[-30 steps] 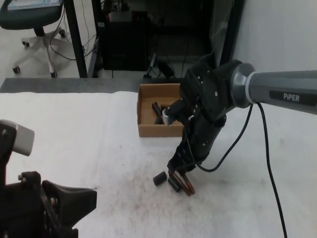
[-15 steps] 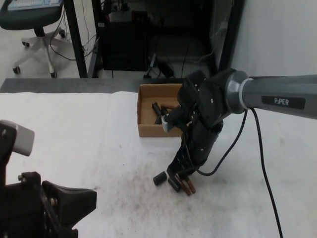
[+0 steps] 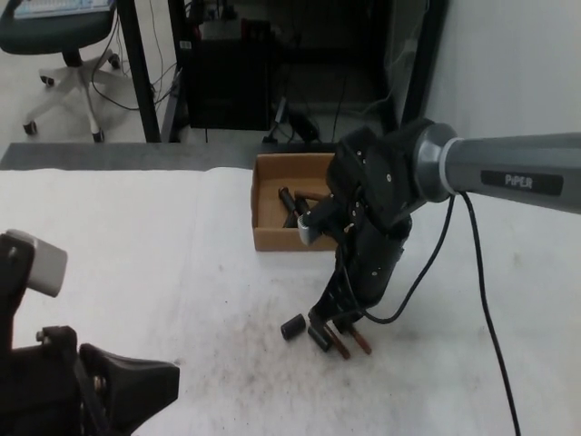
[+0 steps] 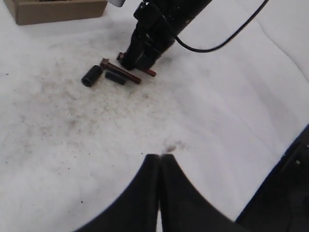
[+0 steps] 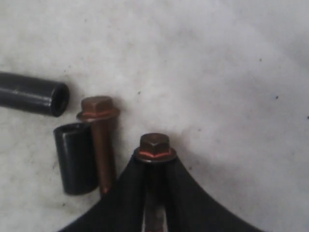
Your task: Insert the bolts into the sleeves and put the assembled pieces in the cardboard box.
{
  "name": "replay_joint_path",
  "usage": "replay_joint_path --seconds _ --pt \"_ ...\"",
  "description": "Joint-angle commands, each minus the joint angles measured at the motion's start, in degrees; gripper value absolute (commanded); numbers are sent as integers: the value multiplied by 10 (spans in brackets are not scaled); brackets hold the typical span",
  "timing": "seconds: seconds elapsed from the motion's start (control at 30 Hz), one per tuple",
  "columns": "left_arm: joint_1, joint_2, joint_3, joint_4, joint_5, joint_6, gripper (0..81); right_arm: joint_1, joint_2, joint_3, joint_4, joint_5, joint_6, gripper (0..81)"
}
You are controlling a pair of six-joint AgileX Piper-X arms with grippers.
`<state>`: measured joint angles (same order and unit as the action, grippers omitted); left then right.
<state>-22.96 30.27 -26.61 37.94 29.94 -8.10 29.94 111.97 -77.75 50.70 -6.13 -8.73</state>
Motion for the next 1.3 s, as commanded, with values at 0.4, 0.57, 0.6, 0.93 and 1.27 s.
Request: replay_joint_path --seconds 0.4,0.57,0.6,0.93,1.27 --pt "-10 316 -125 -10 72 162 5 -81 -287 9 35 -77 2 8" --pt "-44 484 -258 0 8 176 136 -127 -375 42 35 -91 2 8" --pt "-52 519 -288 13 -5 186 188 -134 -390 49 35 -95 2 8" --pt "-141 770 -558 236 -191 322 440 -186 -484 139 45 -122 2 8" --pt "-177 830 -604 211 -263 363 440 -209 -528 175 45 -153 2 8"
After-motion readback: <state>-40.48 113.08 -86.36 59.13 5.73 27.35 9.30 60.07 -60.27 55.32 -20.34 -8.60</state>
